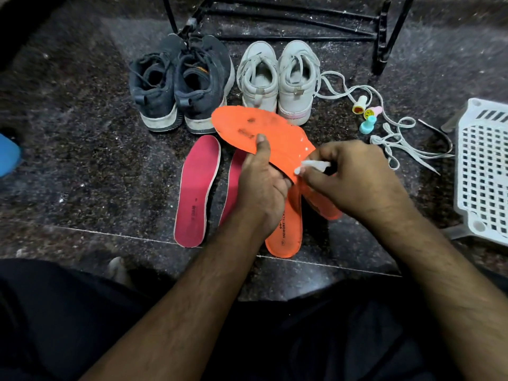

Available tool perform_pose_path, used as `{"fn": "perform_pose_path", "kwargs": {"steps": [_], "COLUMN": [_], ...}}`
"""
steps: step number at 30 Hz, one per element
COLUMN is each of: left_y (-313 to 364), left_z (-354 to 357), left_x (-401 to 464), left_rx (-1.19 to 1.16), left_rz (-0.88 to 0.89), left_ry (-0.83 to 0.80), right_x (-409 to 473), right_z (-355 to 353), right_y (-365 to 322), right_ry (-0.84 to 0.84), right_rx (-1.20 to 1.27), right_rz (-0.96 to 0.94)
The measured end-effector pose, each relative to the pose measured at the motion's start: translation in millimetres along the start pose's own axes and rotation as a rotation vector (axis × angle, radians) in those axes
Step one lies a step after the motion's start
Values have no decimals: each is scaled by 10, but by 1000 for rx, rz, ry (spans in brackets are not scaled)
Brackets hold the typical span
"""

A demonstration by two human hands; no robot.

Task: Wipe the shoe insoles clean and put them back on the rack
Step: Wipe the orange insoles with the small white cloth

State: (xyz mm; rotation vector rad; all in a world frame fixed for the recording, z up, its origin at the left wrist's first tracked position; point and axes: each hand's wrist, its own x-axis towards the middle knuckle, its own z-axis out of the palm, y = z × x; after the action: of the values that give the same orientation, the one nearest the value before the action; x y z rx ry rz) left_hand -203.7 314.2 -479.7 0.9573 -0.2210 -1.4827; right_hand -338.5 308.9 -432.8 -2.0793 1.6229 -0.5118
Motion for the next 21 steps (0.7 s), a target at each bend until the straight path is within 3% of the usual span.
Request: {"fn": "perform_pose_path", "kwargs": {"steps": [5,9,15,21], "left_y": [-51,-85,-99,-134], "left_z": [41,38,36,50], "left_x": [-71,-73,-90,-109], "left_rx": [103,165,170,243], "left_rz": [11,57,45,31], "left_ry": [-89,-111,-97,-85], "right_x": [22,50,38,105], "right_z": [-53,-59,42,146], "right_y": [5,36,-9,-27], "right_ry": [153,165,91,142], "right_rx": [172,217,112,-49], "right_rz": [-46,-20,-116,-258]}}
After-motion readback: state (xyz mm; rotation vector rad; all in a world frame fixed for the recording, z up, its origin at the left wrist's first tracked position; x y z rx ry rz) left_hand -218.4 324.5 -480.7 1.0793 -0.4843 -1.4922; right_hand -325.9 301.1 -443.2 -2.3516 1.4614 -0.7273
